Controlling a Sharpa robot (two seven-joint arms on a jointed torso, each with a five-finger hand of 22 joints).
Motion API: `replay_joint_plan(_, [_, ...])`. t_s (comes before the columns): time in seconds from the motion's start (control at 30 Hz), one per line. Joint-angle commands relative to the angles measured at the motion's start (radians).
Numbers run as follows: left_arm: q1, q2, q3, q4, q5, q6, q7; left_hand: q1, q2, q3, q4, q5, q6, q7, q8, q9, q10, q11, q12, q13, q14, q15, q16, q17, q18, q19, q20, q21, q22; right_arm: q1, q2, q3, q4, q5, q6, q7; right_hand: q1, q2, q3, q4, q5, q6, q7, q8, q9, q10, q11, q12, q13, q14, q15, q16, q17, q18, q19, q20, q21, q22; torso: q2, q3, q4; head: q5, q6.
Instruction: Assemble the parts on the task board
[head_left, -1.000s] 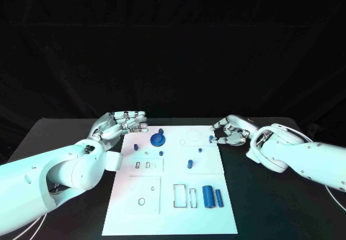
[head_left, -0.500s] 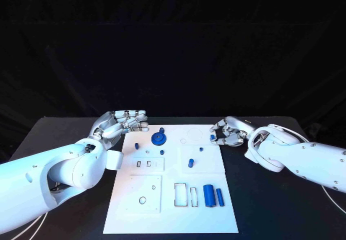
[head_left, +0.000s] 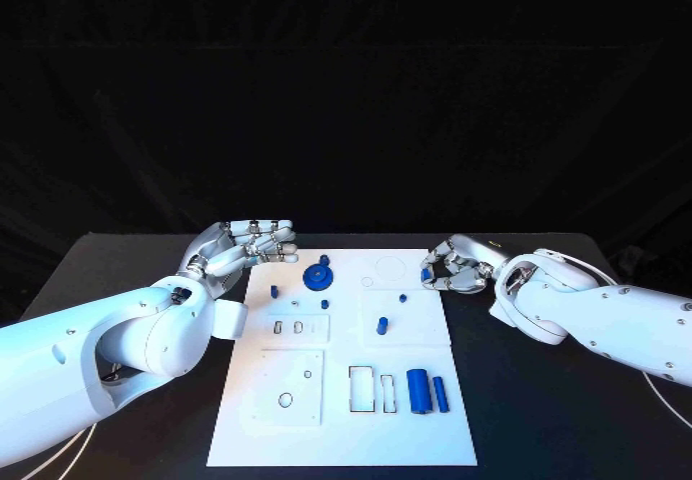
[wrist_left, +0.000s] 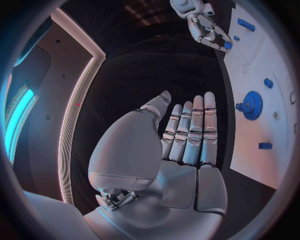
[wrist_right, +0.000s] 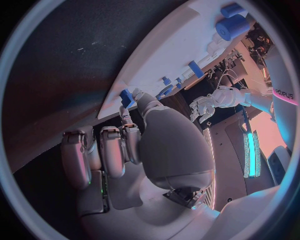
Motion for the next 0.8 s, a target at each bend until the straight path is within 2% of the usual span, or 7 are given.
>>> replay_joint_plan(0.03, [0.001,0.001,0.001,0.002,0.002,0.018,0.008,-0.006,0.002,0.003,-0.002,0.001,-0.001,0.007,-0.003,0.0,-0.001,0.007,-0.007,0.001,-0.002,0.003,-0.003,-0.001,0.0,-0.008,0.002,0.004,0.001,-0.001,0.004,0.0,-0.003,-0.02,0.016,-0.013,0.001,0.01,0.005,-0.001,-0.006,0.008,-0.001,0.003,0.001,0.003,-0.003,0.004,0.143,0.087,-0.007,0.0,0.183,-0.014,0.106,-0.003,0.004,0.262,0.0,0.0,-0.0009,0.004,-0.003])
replay_joint_plan(0.33, [0.001,0.0,0.001,0.003,0.002,0.022,0.006,0.004,0.01,0.019,-0.013,0.003,0.001,0.006,-0.006,0.0,-0.002,0.006,-0.008,0.0,-0.001,0.002,-0.008,-0.001,0.001,-0.013,0.001,0.013,0.006,-0.001,0.01,0.0,-0.005,-0.022,0.012,-0.023,0.005,0.018,0.011,-0.002,-0.009,0.017,-0.004,0.007,0.002,0.005,-0.005,0.006,0.145,0.088,-0.01,0.001,0.184,-0.014,0.106,-0.006,0.004,0.263,0.0,0.0003,0.0009,0.004,-0.007])
replay_joint_plan(0.57, [0.001,-0.001,0.001,0.003,0.002,0.02,0.008,0.004,0.01,0.02,-0.013,0.003,0.001,0.006,-0.006,0.0,-0.002,0.006,-0.008,0.0,-0.001,0.002,-0.008,-0.001,0.001,-0.013,0.001,0.013,0.006,-0.001,0.013,0.0,-0.006,-0.023,-0.016,-0.03,0.015,0.03,0.023,-0.008,-0.002,0.038,-0.011,0.017,0.005,0.006,-0.011,0.008,0.146,0.088,-0.015,0.002,0.186,-0.014,0.106,-0.01,0.004,0.263,0.001,0.0007,0.0003,0.005,-0.007])
replay_joint_plan(0.7, [0.001,-0.001,0.001,0.001,0.002,0.021,0.008,0.004,0.01,0.02,-0.013,0.003,0.001,0.006,-0.006,0.0,-0.002,0.006,-0.008,0.0,-0.001,0.002,-0.008,-0.001,0.001,-0.013,0.001,0.013,0.006,-0.001,0.015,0.0,-0.005,-0.027,-0.027,-0.033,0.021,0.034,0.031,-0.013,-0.001,0.054,-0.017,0.026,0.008,0.007,-0.016,0.008,0.147,0.089,-0.019,0.002,0.188,-0.014,0.106,-0.013,0.004,0.263,0.0,0.0007,-0.0008,0.015,-0.01])
replay_joint_plan(0.8, [0.001,-0.002,0.001,-0.001,0.002,0.02,0.009,0.004,0.01,0.02,-0.013,0.003,0.001,0.006,-0.006,0.0,-0.002,0.006,-0.008,0.0,-0.001,0.002,-0.008,-0.001,0.001,-0.013,0.001,0.013,0.006,-0.001,0.016,0.0,-0.005,-0.029,-0.029,-0.037,0.023,0.036,0.034,-0.015,-0.004,0.058,-0.019,0.028,0.009,0.007,-0.018,0.009,0.148,0.089,-0.02,0.003,0.188,-0.014,0.106,-0.015,0.004,0.263,0.001,0.0008,0.0006,0.016,-0.011])
